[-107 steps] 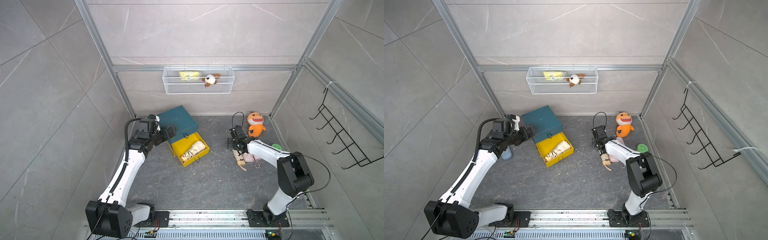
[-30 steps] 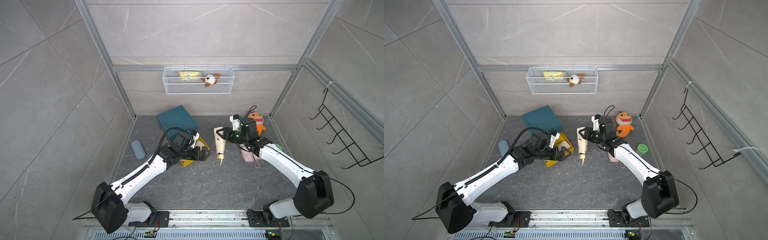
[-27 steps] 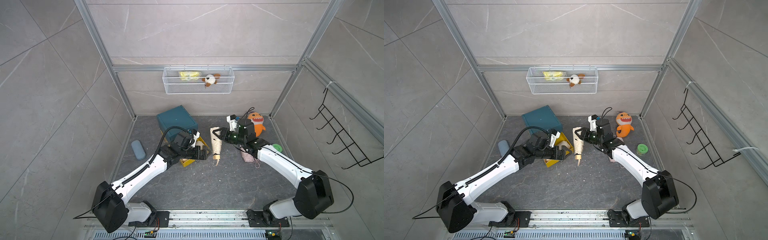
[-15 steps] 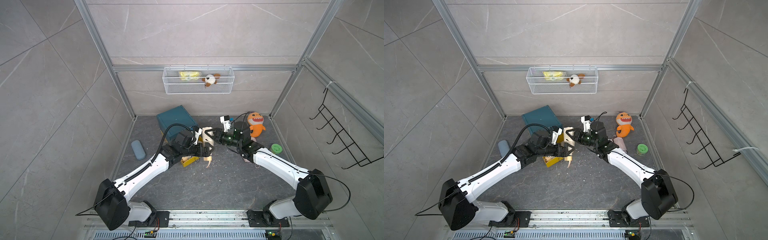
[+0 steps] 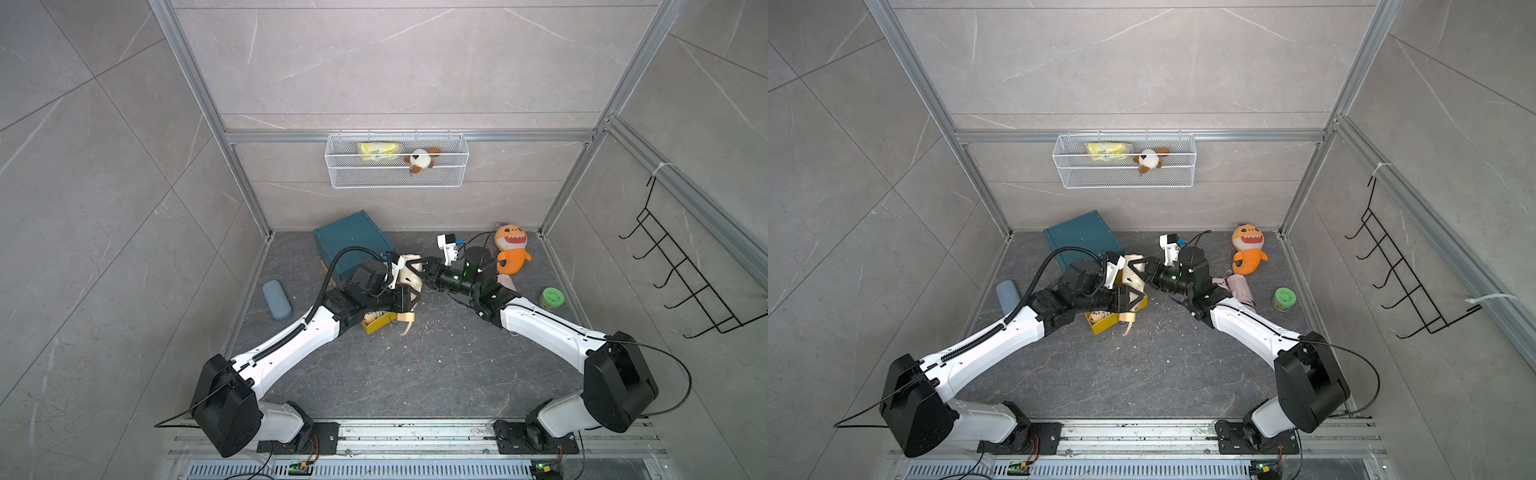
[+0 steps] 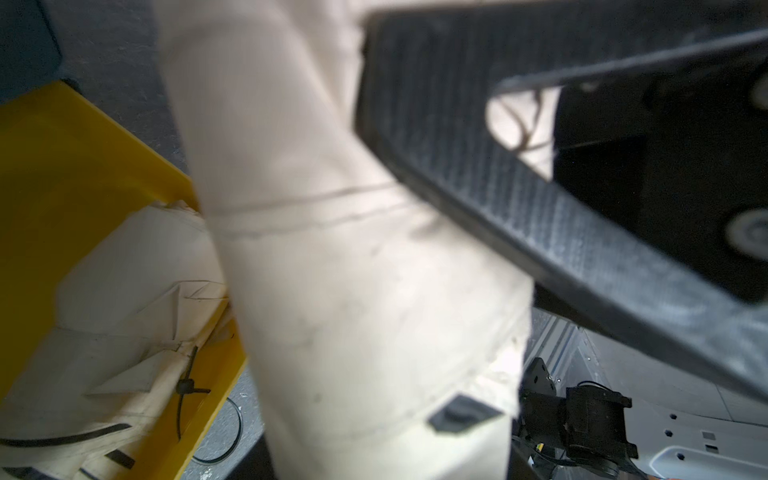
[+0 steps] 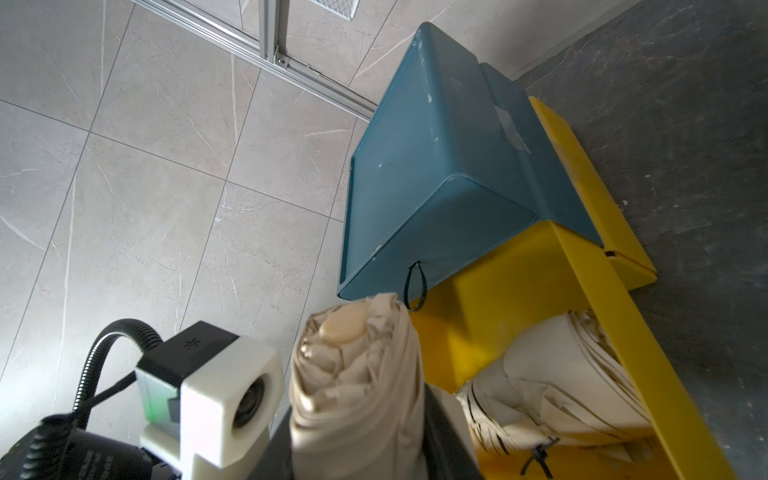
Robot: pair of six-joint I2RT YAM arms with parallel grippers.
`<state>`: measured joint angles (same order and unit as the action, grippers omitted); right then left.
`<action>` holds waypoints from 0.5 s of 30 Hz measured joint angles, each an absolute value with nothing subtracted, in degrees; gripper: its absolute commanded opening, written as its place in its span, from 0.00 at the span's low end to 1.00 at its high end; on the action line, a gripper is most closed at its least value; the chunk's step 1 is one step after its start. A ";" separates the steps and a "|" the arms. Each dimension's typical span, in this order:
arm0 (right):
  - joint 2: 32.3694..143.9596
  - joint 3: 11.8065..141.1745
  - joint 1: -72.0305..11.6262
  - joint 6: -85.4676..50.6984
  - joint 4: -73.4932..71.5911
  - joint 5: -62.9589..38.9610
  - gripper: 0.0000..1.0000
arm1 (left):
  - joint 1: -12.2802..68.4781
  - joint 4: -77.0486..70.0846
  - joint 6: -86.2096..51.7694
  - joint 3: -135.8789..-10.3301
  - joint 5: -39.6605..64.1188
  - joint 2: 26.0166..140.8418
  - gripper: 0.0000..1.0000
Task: Place the umbrella in the drawer by color
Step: Place the umbrella in the drawer.
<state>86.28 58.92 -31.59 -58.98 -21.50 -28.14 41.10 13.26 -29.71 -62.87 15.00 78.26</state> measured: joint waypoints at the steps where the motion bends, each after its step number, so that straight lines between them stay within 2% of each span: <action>1: 86.28 58.87 -31.59 -58.96 -21.56 -28.16 0.39 | 41.10 13.32 -29.71 -62.87 14.96 78.22 0.33; 4: 86.21 58.85 -31.62 -58.78 -21.30 -28.40 0.53 | 41.10 13.82 -28.93 -62.87 14.96 78.19 0.33; 7: 85.65 58.87 -31.59 -57.08 -19.49 -28.84 0.62 | 41.10 15.27 -27.97 -62.87 14.94 78.04 0.33; 15: 80.49 64.23 -31.14 -44.31 -1.50 -28.05 0.69 | 41.10 21.08 -24.99 -62.87 14.59 76.40 0.33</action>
<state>80.49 64.23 -31.14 -44.31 -1.50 -28.05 41.10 21.08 -24.99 -62.87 14.59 76.40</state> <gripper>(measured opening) 0.679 0.443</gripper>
